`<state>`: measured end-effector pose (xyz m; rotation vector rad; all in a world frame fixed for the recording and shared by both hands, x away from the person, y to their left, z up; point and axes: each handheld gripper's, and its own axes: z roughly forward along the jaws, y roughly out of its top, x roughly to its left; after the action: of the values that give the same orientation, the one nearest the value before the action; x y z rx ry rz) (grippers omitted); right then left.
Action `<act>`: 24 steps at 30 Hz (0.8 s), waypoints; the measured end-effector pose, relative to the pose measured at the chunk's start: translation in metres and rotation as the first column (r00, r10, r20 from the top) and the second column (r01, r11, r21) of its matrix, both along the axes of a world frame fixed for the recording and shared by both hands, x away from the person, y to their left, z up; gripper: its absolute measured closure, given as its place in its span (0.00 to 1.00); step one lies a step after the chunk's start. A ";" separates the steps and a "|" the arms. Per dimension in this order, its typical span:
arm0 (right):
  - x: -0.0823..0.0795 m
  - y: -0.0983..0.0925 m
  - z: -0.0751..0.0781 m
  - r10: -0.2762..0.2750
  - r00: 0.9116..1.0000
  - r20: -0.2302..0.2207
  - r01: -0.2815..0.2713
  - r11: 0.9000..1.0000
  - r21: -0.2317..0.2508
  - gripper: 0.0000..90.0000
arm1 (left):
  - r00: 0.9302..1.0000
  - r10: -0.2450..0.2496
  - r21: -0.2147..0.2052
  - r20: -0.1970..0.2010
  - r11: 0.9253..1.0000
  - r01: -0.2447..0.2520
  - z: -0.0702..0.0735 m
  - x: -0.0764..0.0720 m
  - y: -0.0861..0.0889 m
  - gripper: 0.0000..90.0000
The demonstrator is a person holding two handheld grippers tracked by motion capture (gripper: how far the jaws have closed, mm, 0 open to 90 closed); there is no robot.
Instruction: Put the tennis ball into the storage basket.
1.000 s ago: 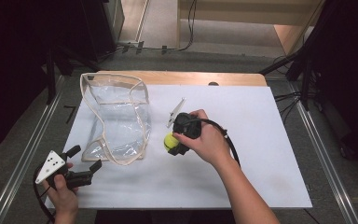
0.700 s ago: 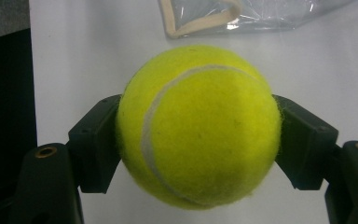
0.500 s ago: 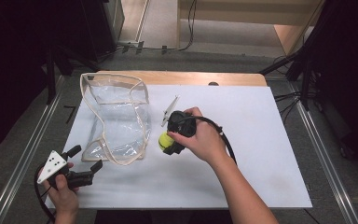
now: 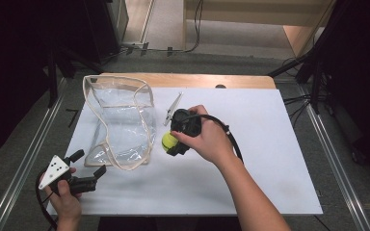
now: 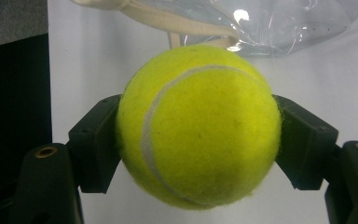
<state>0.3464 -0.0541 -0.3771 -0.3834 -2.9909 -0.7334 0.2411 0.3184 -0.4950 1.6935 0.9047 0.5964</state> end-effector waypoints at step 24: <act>0.000 0.013 0.032 0.044 0.998 0.041 -0.044 0.999 0.009 0.26 | 1.000 0.009 0.008 0.007 1.000 -0.009 0.000 -0.001 0.000 0.00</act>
<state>0.3461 -0.0414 -0.3456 -0.3049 -3.0219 -0.7616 0.2402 0.3180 -0.4949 1.6944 0.9066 0.6124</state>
